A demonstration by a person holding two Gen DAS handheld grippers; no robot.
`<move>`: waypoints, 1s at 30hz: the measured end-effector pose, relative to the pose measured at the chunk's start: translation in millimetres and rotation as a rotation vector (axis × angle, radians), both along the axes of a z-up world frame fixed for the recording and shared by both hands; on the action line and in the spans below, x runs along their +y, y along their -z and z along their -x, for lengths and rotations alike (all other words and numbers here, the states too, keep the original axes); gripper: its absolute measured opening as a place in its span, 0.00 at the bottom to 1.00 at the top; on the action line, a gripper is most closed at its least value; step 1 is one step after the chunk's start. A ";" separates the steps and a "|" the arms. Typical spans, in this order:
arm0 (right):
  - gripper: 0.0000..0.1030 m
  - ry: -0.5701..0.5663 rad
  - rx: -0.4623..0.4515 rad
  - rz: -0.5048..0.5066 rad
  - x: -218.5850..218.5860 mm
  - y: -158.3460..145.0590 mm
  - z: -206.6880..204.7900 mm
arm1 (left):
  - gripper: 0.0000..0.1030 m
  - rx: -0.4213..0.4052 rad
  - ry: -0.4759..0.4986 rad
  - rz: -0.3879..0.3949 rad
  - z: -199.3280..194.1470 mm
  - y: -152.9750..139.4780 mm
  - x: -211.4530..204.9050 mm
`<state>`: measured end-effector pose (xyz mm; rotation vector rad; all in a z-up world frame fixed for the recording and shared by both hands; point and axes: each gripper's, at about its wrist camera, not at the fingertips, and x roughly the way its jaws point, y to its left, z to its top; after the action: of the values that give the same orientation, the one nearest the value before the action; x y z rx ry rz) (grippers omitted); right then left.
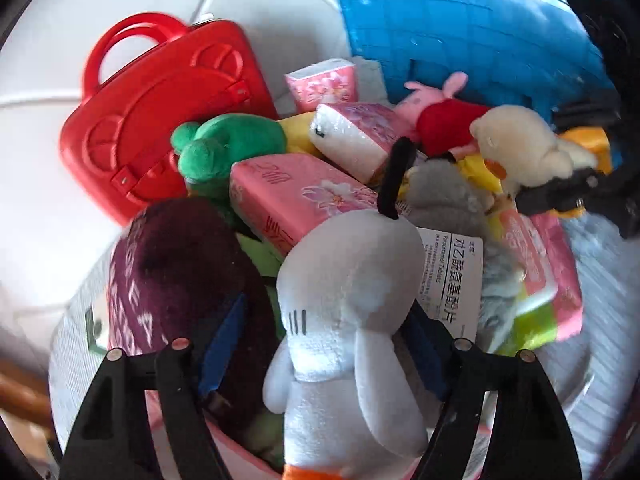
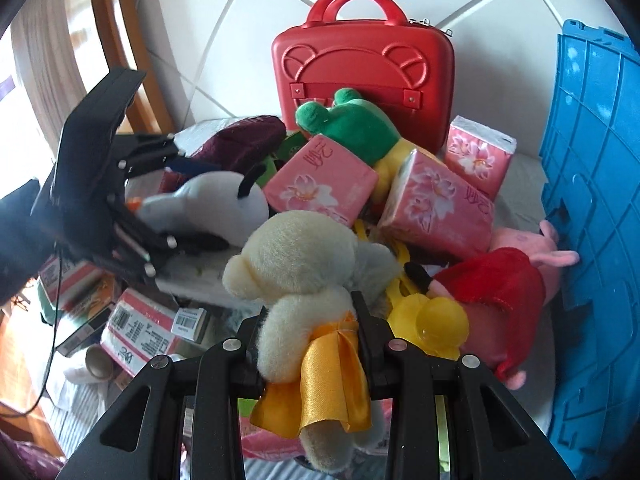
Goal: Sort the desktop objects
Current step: 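Grasp the cream teddy bear with right gripper while left grasps white plush dog, then carry both plush toys into the blue crate and open both grippers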
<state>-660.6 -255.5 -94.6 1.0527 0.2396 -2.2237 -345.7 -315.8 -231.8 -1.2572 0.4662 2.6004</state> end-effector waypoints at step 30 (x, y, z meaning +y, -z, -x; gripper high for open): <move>0.31 0.129 0.266 0.152 28.4 -113.5 -103.1 | 0.35 0.408 -0.379 -0.107 -126.2 -117.2 41.5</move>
<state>-557.4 -227.1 18.9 0.7087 0.1164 -2.4547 -219.5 -274.3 -114.6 -0.8440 0.1555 3.1700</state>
